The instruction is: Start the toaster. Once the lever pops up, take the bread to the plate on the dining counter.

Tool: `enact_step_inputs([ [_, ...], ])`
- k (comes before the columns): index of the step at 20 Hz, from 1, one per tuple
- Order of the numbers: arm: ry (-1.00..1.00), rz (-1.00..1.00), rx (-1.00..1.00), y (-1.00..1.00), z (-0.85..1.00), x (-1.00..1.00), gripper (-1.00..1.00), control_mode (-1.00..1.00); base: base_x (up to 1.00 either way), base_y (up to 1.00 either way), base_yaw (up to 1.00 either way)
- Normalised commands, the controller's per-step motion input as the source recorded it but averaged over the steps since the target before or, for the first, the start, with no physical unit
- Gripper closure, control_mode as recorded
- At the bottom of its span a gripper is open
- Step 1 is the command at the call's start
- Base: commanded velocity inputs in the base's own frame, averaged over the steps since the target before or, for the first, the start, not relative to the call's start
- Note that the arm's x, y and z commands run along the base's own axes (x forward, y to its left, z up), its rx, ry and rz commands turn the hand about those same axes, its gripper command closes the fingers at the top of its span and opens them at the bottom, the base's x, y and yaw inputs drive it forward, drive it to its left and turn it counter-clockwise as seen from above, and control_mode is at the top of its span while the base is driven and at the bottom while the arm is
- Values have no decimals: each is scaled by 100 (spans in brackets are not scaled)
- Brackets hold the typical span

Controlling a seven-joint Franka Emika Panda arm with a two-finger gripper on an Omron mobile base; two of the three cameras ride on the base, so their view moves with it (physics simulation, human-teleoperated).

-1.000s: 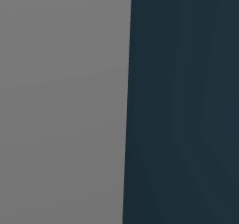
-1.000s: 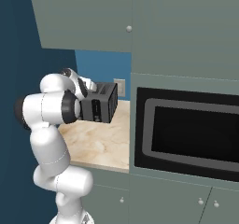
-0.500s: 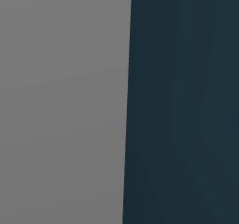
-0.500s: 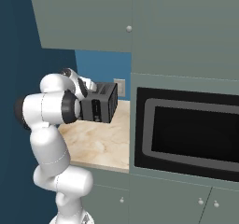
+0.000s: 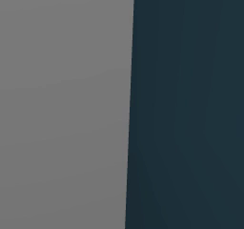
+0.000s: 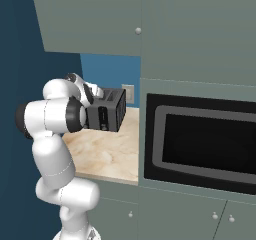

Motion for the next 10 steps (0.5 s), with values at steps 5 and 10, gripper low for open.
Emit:
enact_step_inputs([
  [5, 0, 0, 0, 0, 0, 0, -100, -100, 0, 0, 0],
  [10, 0, 0, 0, 0, 0, 0, -100, -100, 0, 0, 0],
])
